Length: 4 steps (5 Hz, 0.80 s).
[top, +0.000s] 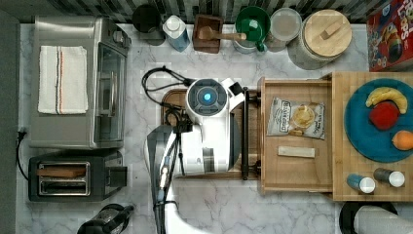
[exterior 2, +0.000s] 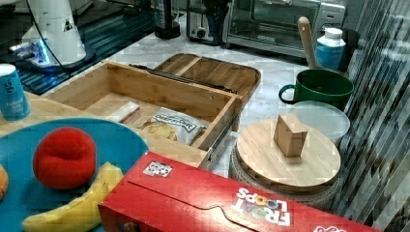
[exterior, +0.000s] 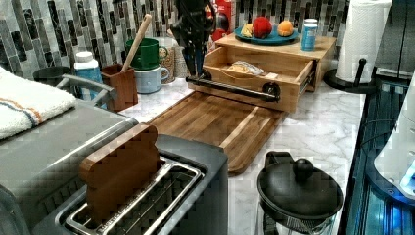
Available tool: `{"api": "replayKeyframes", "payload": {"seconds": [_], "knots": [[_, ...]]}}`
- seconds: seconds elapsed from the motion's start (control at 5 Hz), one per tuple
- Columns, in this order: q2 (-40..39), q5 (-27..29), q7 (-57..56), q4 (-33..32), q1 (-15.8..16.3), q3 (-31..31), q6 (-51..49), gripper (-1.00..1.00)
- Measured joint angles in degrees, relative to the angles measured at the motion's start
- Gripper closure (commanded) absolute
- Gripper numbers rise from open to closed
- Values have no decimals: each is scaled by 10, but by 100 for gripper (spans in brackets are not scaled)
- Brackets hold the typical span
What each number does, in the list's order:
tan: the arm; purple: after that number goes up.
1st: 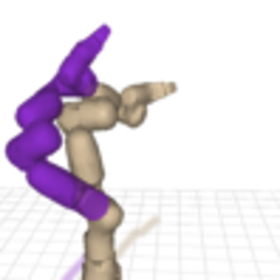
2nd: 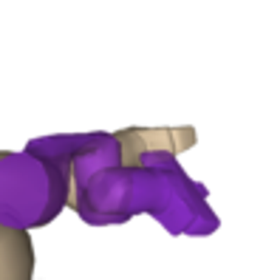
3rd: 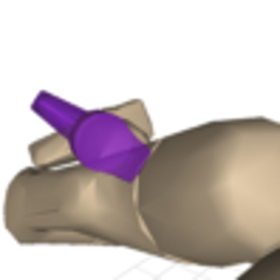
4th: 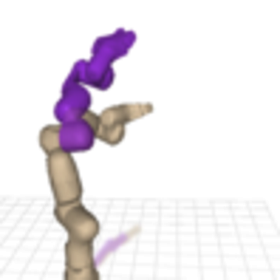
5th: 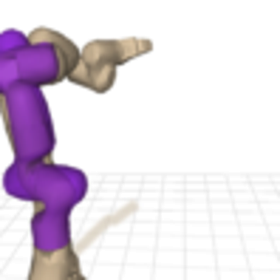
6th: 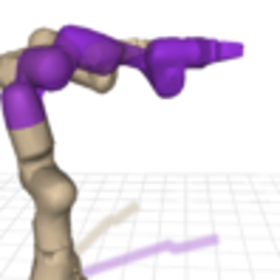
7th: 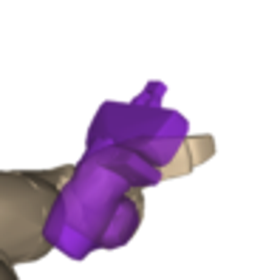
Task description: Close the drawer.
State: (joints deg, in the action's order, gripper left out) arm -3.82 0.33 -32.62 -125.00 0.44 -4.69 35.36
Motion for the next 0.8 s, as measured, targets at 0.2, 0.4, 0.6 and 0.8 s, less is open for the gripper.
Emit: {"api": "replayKeyframes", "payload": {"seconds": [0.2,0.4,0.6,0.8], "knots": [[0,-7,-25,-40,0,-4,33,100],[0,-21,-27,-73,0,-4,66,100],[-4,-81,-32,-88,0,-1,72,100],[-14,-91,-33,-93,-5,0,100,100]]}}
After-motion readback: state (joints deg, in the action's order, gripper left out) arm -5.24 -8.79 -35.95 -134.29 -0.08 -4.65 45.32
